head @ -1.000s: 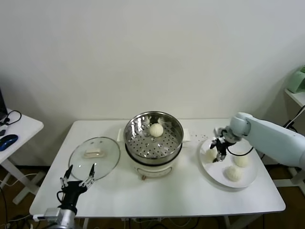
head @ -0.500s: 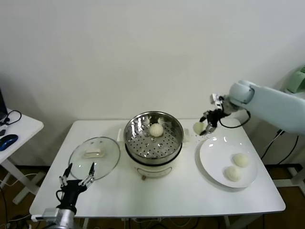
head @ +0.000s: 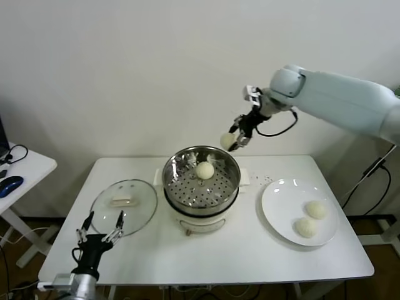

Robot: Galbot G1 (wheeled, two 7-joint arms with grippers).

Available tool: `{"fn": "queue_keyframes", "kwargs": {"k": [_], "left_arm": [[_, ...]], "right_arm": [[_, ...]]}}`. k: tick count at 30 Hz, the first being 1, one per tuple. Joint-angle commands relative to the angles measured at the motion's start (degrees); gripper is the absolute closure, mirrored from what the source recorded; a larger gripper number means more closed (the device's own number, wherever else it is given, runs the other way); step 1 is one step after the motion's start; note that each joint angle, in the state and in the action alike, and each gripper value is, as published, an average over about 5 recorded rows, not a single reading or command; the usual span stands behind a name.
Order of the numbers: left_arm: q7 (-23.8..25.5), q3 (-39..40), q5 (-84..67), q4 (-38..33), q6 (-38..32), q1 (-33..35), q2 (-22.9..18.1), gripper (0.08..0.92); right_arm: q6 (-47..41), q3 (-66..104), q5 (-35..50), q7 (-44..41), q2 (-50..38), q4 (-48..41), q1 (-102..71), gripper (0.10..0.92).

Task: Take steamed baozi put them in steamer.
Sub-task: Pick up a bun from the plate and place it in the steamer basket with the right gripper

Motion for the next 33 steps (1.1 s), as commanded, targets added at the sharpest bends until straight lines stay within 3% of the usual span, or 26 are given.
{"fn": "queue_keyframes", "kwargs": {"k": [1, 33], "left_arm": [[0.0, -0.6, 0.1, -1.2, 0.0, 0.7, 0.6, 0.177], [-0.3, 0.3, 1.1, -1.0, 1.0, -1.7, 0.0, 0.177]], "right_arm": [[-0.4, -0.4, 3.0, 0.8, 11.7, -3.1, -3.2, 0.363], [0.1, -0.9, -4.1, 2.2, 13.1, -4.7, -13.6, 0.364]]}}
